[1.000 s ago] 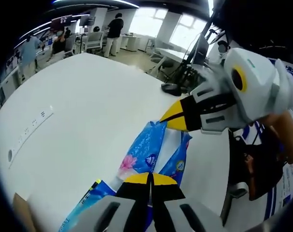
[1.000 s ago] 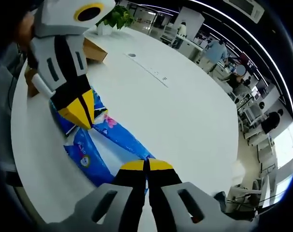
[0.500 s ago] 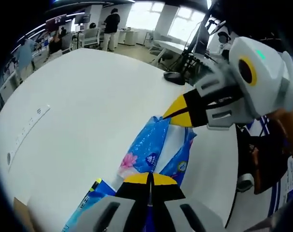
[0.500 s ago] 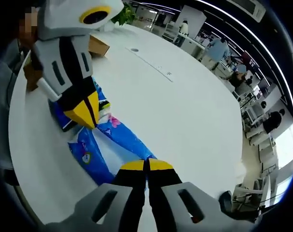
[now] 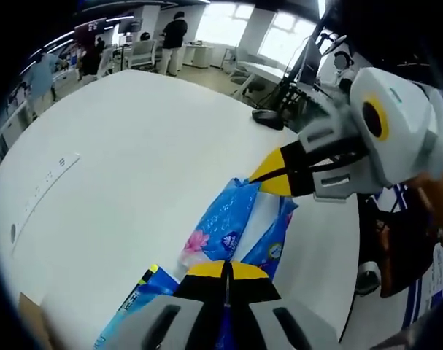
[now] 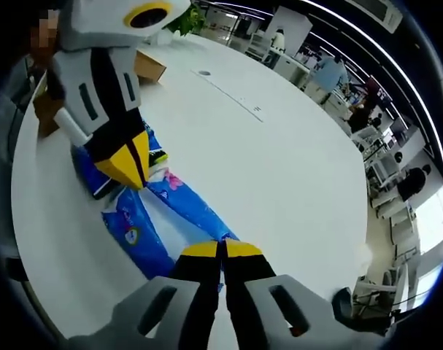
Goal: Operate the shoe box by opening the lid, removing the specified soft item, and placing it in the target area until the item is outside and the box remains undamaged.
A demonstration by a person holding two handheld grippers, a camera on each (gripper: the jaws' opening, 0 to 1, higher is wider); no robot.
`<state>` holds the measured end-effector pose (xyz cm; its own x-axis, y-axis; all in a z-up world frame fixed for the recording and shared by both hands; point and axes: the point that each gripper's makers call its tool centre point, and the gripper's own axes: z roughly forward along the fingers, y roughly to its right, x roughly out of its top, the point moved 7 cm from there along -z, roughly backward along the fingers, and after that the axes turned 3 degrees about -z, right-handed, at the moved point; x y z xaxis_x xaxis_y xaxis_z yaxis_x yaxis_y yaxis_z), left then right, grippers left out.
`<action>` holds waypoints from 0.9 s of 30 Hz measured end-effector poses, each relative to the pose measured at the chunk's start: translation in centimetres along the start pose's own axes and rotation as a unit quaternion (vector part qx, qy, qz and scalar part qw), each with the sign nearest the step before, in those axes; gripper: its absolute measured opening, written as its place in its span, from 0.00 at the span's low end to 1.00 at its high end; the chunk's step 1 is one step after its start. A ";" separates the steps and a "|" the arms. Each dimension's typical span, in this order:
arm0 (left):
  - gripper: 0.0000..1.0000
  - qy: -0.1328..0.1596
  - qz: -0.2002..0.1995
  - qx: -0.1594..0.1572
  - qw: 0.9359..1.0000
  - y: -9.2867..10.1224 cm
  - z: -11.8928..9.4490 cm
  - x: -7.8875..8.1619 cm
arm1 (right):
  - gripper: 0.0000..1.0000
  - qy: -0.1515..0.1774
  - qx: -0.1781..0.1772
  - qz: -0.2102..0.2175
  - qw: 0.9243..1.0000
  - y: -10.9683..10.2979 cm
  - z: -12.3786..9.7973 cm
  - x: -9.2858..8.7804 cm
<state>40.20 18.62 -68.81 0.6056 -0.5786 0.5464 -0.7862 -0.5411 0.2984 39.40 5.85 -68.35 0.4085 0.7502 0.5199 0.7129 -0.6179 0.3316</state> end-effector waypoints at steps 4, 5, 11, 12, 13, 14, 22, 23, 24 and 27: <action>0.04 0.008 0.012 0.012 1.000 -0.2 -0.2 0.1 | 0.01 -0.002 -0.004 0.006 1.000 0.0 -0.3 0.0; 0.04 0.008 0.011 0.013 1.000 -0.4 -0.2 0.2 | 0.02 -0.001 -0.006 0.007 1.000 -0.1 -0.4 0.0; 0.08 0.017 0.012 0.017 1.000 -0.4 -0.9 0.4 | 0.07 0.001 -0.009 0.017 1.000 -0.1 -1.3 0.4; 0.09 0.017 0.012 0.017 1.000 -0.4 -0.9 0.4 | 0.07 0.004 -0.010 0.021 1.000 -0.1 -1.6 0.6; 0.10 0.019 0.012 0.017 1.000 -0.5 -1.0 0.5 | 0.07 0.007 -0.010 0.023 1.000 -0.2 -1.7 0.8; 0.10 0.022 0.011 0.017 1.000 -0.5 -1.5 0.5 | 0.08 0.009 -0.011 0.025 1.000 -0.2 -1.9 0.9; 0.18 0.037 0.009 0.024 0.999 -0.8 -4.4 0.3 | 0.16 0.013 -0.007 0.036 0.999 -0.9 -3.3 2.1; 0.18 0.041 0.010 0.026 0.999 -0.9 -4.6 0.3 | 0.18 0.015 -0.005 0.039 0.999 -1.0 -3.5 2.2; 0.18 0.047 0.010 0.030 0.998 -1.0 -5.2 0.3 | 0.19 0.017 -0.003 0.041 0.999 -1.1 -3.8 2.4; 0.22 0.053 0.005 0.032 0.998 -1.2 -6.6 0.1 | 0.24 0.020 0.001 0.046 0.999 -1.3 -4.3 2.8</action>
<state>40.41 23.23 -63.91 0.5784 -0.5184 0.6299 -0.7808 -0.5755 0.2433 37.16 7.70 -63.93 0.4488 0.6809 0.5788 0.6750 -0.6827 0.2798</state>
